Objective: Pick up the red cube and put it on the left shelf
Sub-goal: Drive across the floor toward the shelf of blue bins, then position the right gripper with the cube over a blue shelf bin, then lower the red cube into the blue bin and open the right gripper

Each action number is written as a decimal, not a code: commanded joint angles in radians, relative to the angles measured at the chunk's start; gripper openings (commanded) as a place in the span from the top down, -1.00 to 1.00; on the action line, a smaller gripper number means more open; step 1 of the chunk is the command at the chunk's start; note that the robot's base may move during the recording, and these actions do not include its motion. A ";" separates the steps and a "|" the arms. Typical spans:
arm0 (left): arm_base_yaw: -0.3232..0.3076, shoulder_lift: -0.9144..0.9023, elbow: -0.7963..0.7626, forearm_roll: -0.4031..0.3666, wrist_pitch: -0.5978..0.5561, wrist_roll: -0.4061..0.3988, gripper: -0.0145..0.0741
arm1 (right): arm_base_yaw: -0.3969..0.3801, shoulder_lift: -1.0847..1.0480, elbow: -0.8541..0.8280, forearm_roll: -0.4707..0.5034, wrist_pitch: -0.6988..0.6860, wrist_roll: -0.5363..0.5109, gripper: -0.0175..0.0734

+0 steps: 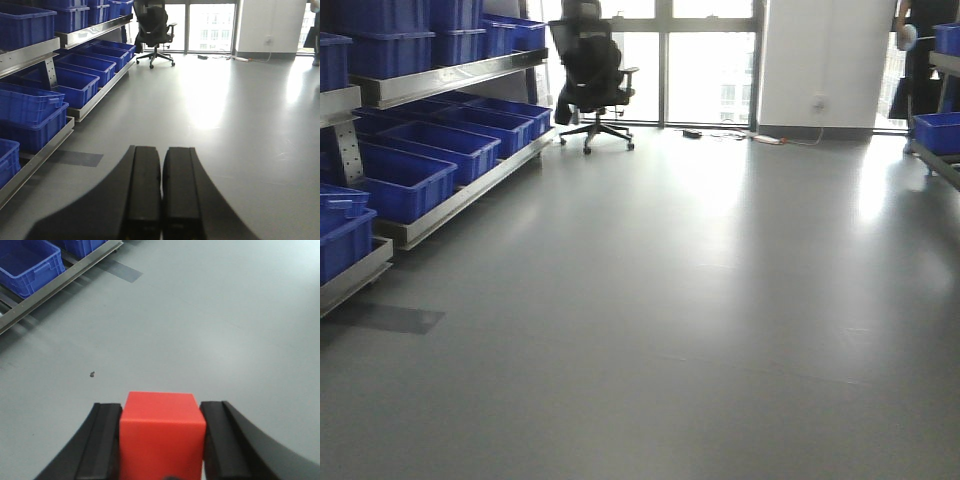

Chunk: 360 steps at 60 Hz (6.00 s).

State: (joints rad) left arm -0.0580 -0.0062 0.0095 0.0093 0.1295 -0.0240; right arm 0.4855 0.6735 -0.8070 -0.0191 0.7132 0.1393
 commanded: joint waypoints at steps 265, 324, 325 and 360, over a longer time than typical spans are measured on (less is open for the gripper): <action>0.000 -0.016 0.023 -0.003 -0.087 -0.001 0.44 | -0.001 0.001 -0.026 -0.005 -0.140 -0.006 0.51; 0.000 -0.016 0.023 -0.003 -0.087 -0.001 0.44 | -0.320 0.631 -0.342 -0.200 -0.401 -0.006 0.23; 0.000 -0.016 0.023 -0.003 -0.087 -0.001 0.44 | -0.324 0.634 -0.344 -0.200 -0.403 -0.006 0.17; 0.000 -0.016 0.023 -0.003 -0.087 -0.001 0.44 | -0.351 0.553 -0.300 -0.184 -0.526 -0.002 -0.18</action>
State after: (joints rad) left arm -0.0580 -0.0062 0.0095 0.0093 0.1295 -0.0240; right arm 0.1430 1.3108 -1.0964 -0.2001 0.3045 0.1393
